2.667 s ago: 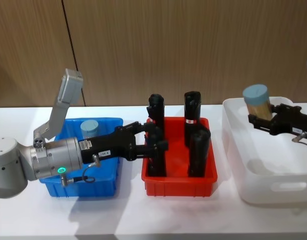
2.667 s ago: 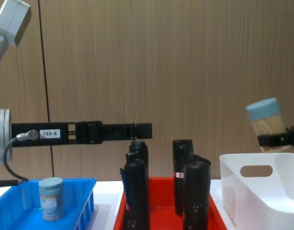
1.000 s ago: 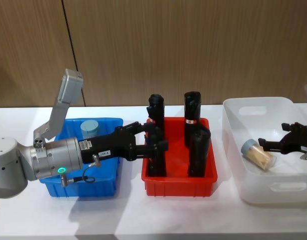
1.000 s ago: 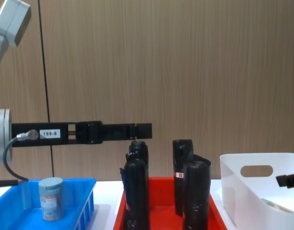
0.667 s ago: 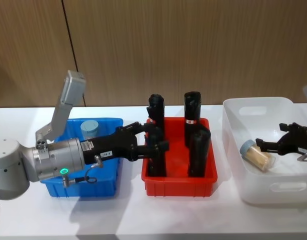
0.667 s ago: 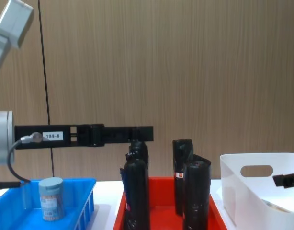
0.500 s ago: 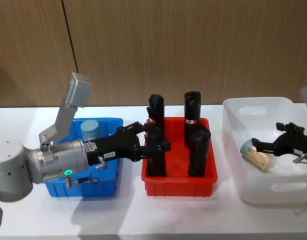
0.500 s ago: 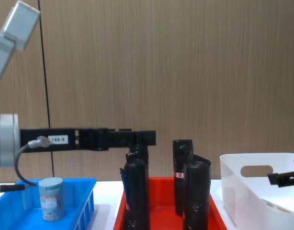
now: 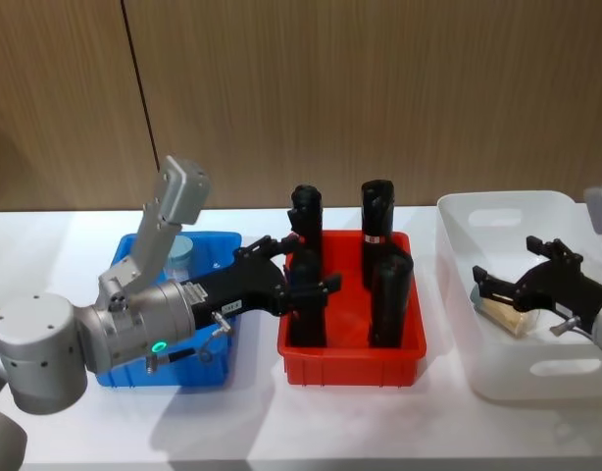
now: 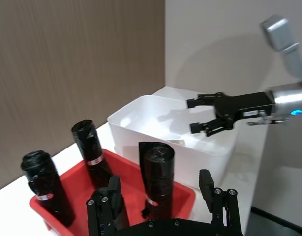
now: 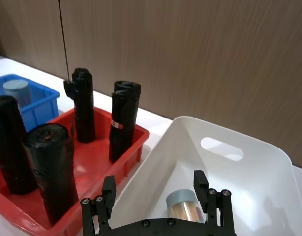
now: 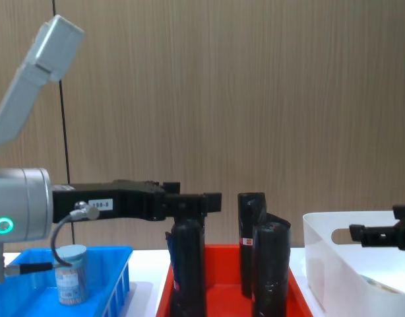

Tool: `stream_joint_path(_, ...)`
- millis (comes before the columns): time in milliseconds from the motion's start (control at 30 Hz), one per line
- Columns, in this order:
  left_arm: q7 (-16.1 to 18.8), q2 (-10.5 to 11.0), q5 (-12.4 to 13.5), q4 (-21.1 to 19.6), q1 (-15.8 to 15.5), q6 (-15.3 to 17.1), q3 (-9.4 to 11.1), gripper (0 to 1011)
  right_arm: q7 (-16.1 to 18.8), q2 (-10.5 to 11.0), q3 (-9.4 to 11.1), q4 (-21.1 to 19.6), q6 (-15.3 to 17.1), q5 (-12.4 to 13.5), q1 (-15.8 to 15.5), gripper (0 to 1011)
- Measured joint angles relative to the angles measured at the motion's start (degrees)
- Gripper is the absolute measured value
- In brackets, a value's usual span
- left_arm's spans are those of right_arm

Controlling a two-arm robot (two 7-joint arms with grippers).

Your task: Pick the cotton swabs from the blue box and place them into the white box.

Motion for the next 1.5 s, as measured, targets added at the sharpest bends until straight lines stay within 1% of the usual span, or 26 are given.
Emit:
stream_joint_path(133, 3.5, -0.3, 1.5, -1.0, 0.7, -1.0, 0.5, 1004, -2.2, -0.5, 0.2, -2.5, -1.4, 0.4, -2.2, 1002)
stream_joint_path(267, 5.7, -0.6, 2.5, -1.6, 1.1, -1.6, 0.8, 1004, -4.3, -1.1, 0.5, -4.9, -2.8, 0.8, -4.3, 1002)
stream_joint_path(367, 8.6, -0.8, 3.7, -2.4, 1.7, -2.5, 1.2, 1004, -5.9, -1.5, 0.7, -6.8, -3.9, 1.1, -5.9, 1002)
stream_joint_path(600, 13.2, -1.3, 5.7, -3.6, 2.6, -3.8, 1.9, 1004, -9.8, -2.5, 1.1, -11.3, -6.5, 1.8, -9.8, 1002)
stream_joint_path(633, 14.5, -1.4, 6.2, -4.0, 2.8, -4.1, 2.1, 1004, -10.2, -2.6, 1.2, -11.8, -6.8, 1.8, -10.2, 1002)
stream_joint_path(700, 15.5, -1.6, 6.6, -4.3, 3.0, -4.4, 2.2, 1004, -11.5, -3.0, 1.3, -13.3, -7.7, 2.1, -11.5, 1001)
stream_joint_path(733, 16.7, -1.7, 7.1, -4.5, 3.3, -4.7, 2.4, 1004, -12.3, -3.2, 1.4, -14.2, -8.2, 2.2, -12.3, 1001)
stream_joint_path(800, 18.4, -1.8, 7.9, -5.0, 3.6, -5.2, 2.6, 1004, -13.0, -3.4, 1.5, -15.0, -8.7, 2.3, -13.0, 1002)
stream_joint_path(833, 18.4, -1.8, 7.9, -5.0, 3.6, -5.2, 2.6, 1004, -13.4, -3.5, 1.5, -15.4, -9.0, 2.4, -13.3, 1001)
stream_joint_path(900, 20.0, -2.0, 8.6, -5.5, 4.0, -5.7, 2.8, 1004, -14.3, -3.7, 1.6, -16.5, -9.6, 2.6, -14.2, 1002)
stream_joint_path(1033, 23.4, -2.3, 10.0, -6.4, 4.6, -6.7, 3.3, 1004, -15.2, -3.9, 1.7, -17.5, -10.2, 2.7, -15.2, 1001)
stream_joint_path(1100, 24.6, -2.5, 10.5, -6.7, 4.8, -7.0, 3.5, 1004, -15.4, -4.0, 1.8, -17.8, -10.4, 2.8, -15.4, 1002)
stream_joint_path(1233, 28.0, -2.8, 12.0, -7.7, 5.5, -8.0, 4.0, 1004, -15.6, -4.0, 1.8, -17.9, -10.4, 2.8, -15.5, 1001)
stream_joint_path(1400, 31.4, -3.1, 13.5, -8.6, 6.2, -9.0, 4.4, 1004, -15.6, -4.0, 1.8, -17.9, -10.4, 2.8, -15.5, 1002)
stream_joint_path(1433, 32.6, -3.3, 13.9, -8.9, 6.4, -9.3, 4.6, 1004, -15.6, -4.0, 1.8, -17.9, -10.4, 2.8, -15.5, 1001)
stream_joint_path(1500, 33.6, -3.4, 14.4, -9.2, 6.6, -9.6, 4.8, 1004, -15.6, -4.0, 1.8, -17.9, -10.4, 2.8, -15.5, 1001)
